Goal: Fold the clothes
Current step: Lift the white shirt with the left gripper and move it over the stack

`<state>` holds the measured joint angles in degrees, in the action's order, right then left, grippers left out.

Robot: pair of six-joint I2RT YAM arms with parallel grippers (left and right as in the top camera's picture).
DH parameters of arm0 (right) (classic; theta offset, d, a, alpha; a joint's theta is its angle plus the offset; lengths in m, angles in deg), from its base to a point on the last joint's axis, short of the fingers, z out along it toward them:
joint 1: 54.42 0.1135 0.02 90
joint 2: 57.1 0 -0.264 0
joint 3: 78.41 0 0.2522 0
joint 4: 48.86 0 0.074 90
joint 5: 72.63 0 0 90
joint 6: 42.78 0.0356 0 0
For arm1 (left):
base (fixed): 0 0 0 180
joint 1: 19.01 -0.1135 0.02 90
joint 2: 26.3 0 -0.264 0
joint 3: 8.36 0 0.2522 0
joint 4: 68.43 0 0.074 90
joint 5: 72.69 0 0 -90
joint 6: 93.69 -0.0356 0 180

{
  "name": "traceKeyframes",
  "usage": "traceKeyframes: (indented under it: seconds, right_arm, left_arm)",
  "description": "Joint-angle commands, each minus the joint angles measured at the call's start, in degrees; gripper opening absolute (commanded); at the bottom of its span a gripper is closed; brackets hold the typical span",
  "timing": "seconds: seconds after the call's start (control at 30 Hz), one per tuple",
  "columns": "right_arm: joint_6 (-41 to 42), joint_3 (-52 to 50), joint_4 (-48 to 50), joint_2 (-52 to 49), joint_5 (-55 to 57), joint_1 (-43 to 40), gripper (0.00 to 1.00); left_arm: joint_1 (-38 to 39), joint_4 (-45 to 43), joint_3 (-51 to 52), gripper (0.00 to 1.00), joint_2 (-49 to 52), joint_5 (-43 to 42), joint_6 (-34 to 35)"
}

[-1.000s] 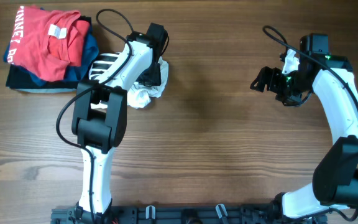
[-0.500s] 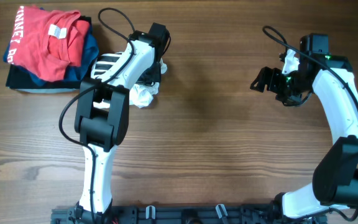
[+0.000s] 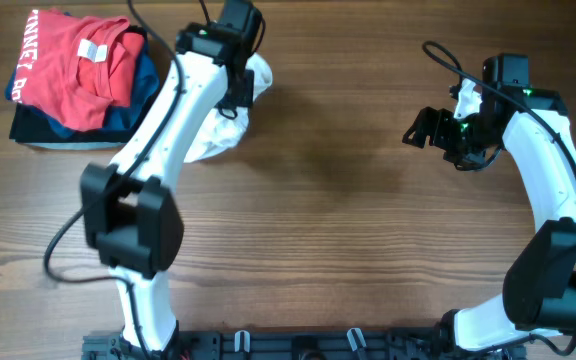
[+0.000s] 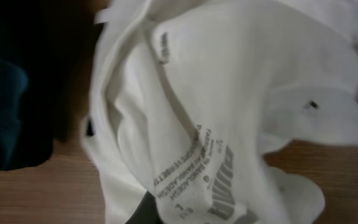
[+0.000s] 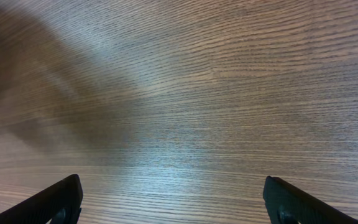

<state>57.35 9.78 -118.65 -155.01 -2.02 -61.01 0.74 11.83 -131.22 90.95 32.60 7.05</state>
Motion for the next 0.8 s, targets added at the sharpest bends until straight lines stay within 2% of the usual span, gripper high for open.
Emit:
traceKeyframes:
  seconds: [0.0, 0.13, 0.23, 0.43, 0.6, 0.77]
  right_arm:
    - [-1.2, 1.0, 0.3, 1.3, 0.5, 0.0, 0.94]
    - [-1.2, 1.0, 0.5, 1.3, 0.5, 0.0, 0.94]
    - [-1.1, 1.0, 0.5, 1.3, 0.5, 0.0, 0.94]
    - [-1.2, 1.0, 0.4, 1.3, 0.5, 0.0, 0.94]
    - [-1.0, 1.0, 0.2, 1.1, 0.5, 0.4, 0.94]
    - [-1.2, 1.0, 0.2, 0.9, 0.5, 0.3, 0.94]
  left_arm:
    - [-0.1, -1.2, -1.4, 0.04, -5.2, 4.3, -5.3]
    - [-0.1, -3.8, -1.4, 0.04, -8.7, 9.7, -8.0]
    - [-0.1, -7.5, -1.4, 0.04, -11.2, 17.2, -11.0]
    - [-1.0, -18.8, -1.4, 0.04, -13.9, 29.0, -18.7]
    - [-4.3, -29.1, -1.4, 0.04, -14.5, 31.7, -29.8]
    - [-10.5, -32.5, -1.4, 0.04, -14.4, 31.9, -31.6]
